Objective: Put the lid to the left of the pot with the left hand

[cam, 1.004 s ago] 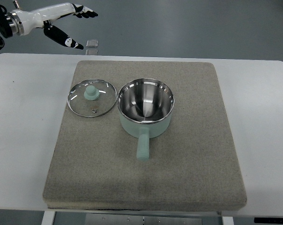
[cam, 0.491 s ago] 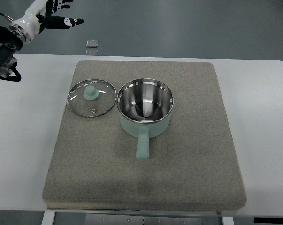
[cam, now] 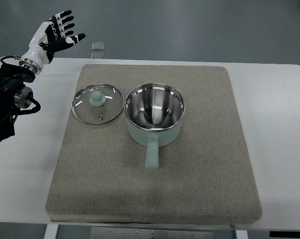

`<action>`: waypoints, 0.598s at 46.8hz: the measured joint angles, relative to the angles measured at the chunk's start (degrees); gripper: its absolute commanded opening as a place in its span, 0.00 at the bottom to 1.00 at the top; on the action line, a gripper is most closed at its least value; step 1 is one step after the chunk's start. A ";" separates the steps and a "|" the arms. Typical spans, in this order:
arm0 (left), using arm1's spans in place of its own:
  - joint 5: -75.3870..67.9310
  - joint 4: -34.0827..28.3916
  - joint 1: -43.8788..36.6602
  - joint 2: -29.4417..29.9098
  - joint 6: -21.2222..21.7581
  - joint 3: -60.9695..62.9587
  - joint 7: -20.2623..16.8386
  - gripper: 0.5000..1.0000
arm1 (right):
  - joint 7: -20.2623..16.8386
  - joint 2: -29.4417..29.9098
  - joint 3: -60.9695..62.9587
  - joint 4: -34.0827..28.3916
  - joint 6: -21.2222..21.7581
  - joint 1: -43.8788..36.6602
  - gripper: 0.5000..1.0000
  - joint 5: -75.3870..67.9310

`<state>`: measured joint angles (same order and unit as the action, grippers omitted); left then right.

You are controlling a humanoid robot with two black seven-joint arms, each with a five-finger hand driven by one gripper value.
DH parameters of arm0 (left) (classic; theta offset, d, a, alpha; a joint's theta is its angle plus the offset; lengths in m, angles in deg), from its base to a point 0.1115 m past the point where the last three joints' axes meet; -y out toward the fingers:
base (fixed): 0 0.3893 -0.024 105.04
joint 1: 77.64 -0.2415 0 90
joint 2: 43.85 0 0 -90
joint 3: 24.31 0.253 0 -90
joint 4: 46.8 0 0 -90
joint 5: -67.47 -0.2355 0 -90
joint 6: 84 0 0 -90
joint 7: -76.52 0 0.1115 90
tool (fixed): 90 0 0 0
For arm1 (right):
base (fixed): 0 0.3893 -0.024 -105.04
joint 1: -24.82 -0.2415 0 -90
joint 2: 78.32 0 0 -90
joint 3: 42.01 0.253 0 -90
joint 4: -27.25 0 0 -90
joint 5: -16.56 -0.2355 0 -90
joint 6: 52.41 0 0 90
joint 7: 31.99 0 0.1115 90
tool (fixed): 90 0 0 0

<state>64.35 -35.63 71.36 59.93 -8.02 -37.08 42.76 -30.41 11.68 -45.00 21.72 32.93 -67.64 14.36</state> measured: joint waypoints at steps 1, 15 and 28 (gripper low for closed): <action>0.88 -0.09 -0.01 -0.05 -0.04 -0.07 0.08 0.72 | 0.01 0.00 0.00 0.00 0.00 0.00 0.84 0.00; 5.19 -0.84 -0.11 -1.20 0.93 -2.44 4.90 0.68 | 0.04 0.00 0.00 0.00 0.00 0.00 0.84 0.00; 6.45 -0.84 -0.47 -2.68 3.13 -7.87 4.83 0.98 | 0.02 0.00 0.00 0.00 0.00 -0.01 0.84 0.00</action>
<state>70.80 -36.46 70.89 57.25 -4.89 -44.95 47.59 -30.39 11.68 -45.00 21.72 32.93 -67.65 14.37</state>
